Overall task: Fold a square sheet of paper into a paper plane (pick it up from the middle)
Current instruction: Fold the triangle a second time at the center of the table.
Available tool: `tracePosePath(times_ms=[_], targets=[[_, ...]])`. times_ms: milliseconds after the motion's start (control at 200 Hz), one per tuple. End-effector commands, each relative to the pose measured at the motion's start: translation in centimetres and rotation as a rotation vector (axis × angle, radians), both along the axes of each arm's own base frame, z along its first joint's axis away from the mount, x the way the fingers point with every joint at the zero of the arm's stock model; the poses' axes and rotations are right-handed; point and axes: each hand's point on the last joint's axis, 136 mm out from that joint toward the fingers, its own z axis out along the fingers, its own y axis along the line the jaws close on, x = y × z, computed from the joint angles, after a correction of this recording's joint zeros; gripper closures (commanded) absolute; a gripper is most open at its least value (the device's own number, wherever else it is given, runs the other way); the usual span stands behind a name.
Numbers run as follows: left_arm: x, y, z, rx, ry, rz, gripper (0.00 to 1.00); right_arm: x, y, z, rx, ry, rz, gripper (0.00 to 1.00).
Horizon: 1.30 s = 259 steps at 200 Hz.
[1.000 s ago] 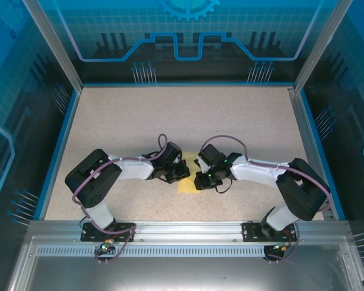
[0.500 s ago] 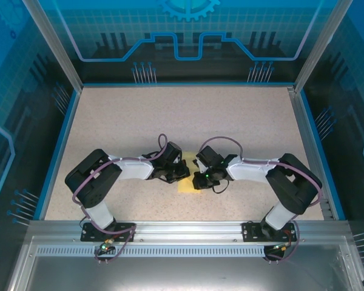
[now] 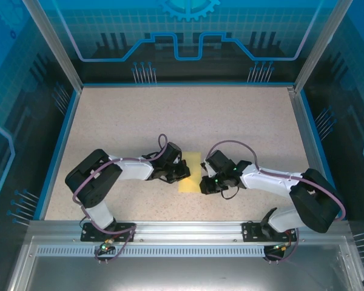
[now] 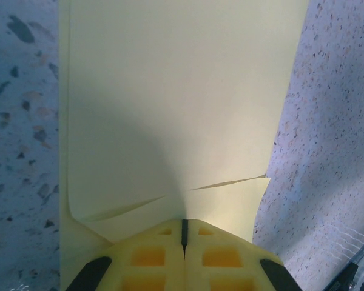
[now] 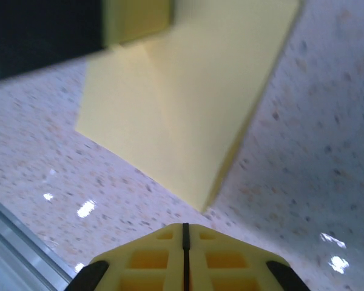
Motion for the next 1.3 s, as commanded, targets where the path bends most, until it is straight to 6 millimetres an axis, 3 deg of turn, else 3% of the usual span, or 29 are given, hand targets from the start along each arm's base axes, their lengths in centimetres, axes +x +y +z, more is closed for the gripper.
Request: tracePosePath(times_ms=[0,155,275,520,720,855,1291], targets=[[-1.8,2.0,-3.4,0.111,0.069,-0.003,0.95,2.2,1.7,1.2,0.032,-0.056,-0.015,0.92],[-1.8,2.0,-3.4,0.11,0.068,-0.004,0.95,2.7,2.0,-1.0,-0.002,-0.026,-0.021,0.93],[-1.9,2.0,-3.3,0.109,0.069,-0.003,0.95,2.2,1.1,-2.3,-0.035,-0.007,-0.033,0.94],[-1.6,1.7,-2.8,0.101,0.057,-0.011,0.95,0.9,-0.5,-3.3,-0.052,0.024,-0.048,0.93],[-0.5,-0.4,0.7,-0.017,-0.013,-0.037,0.93,0.4,-0.8,-4.0,-0.062,0.045,-0.05,0.93],[-0.9,-1.6,2.5,-0.082,-0.029,-0.05,0.91,0.6,-0.9,-3.8,-0.065,0.037,-0.058,0.93],[-4.5,-2.6,-0.4,-0.059,0.076,-0.057,0.93,0.6,-0.9,-3.9,-0.07,0.04,-0.062,0.93]])
